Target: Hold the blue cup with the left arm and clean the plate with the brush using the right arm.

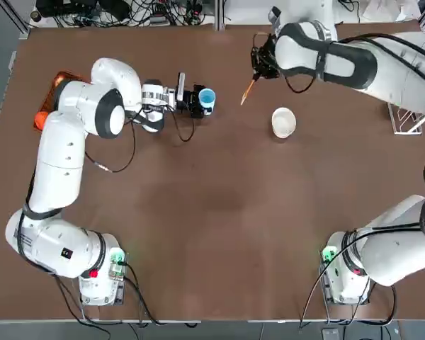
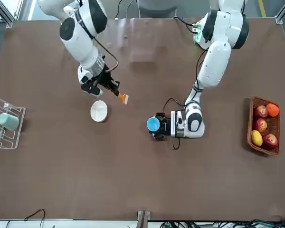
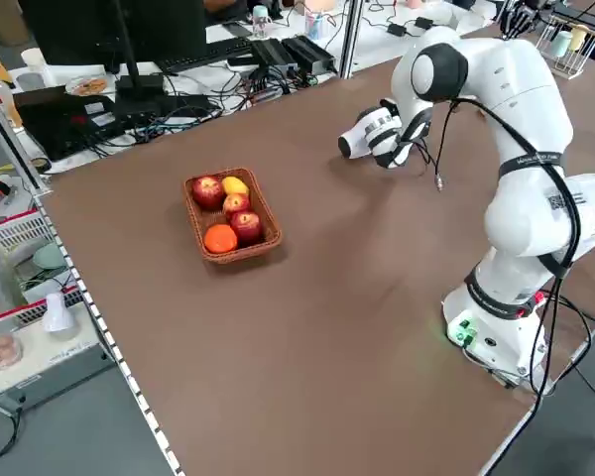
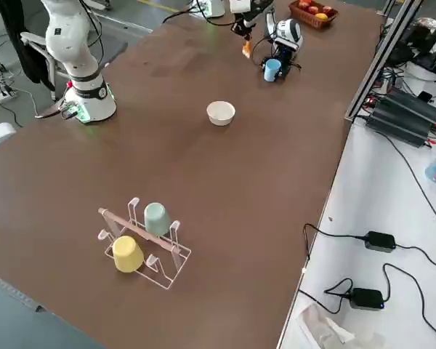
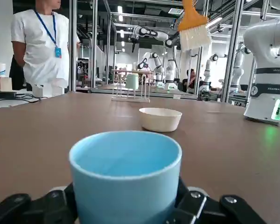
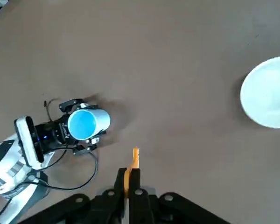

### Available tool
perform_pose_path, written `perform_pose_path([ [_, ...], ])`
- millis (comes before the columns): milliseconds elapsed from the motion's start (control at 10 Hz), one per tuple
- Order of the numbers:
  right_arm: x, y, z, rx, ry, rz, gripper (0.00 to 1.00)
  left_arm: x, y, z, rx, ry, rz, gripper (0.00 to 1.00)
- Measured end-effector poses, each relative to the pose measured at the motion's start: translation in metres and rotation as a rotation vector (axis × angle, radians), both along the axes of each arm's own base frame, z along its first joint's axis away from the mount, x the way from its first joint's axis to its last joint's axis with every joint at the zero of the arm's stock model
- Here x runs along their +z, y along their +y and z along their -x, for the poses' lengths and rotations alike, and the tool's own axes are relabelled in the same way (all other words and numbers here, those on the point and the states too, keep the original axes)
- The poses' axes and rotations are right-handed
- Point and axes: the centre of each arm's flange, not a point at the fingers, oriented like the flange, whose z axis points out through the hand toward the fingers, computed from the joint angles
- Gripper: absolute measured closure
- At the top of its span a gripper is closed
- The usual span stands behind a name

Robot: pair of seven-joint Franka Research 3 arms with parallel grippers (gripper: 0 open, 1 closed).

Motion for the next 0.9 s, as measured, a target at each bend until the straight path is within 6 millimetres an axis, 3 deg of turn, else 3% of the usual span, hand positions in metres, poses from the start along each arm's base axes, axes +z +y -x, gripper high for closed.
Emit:
perform_pose_path([
  [600, -0.005, 0.086, -0.003, -0.035, -0.016, 0.022, 0.95, 0.000, 0.001, 0.000, 0.001, 0.000, 0.000, 0.30],
  [900, -0.015, 0.118, -0.009, -0.047, -0.018, 0.025, 0.95, 0.000, 0.001, 0.000, 0.001, 0.000, -0.001, 0.30],
])
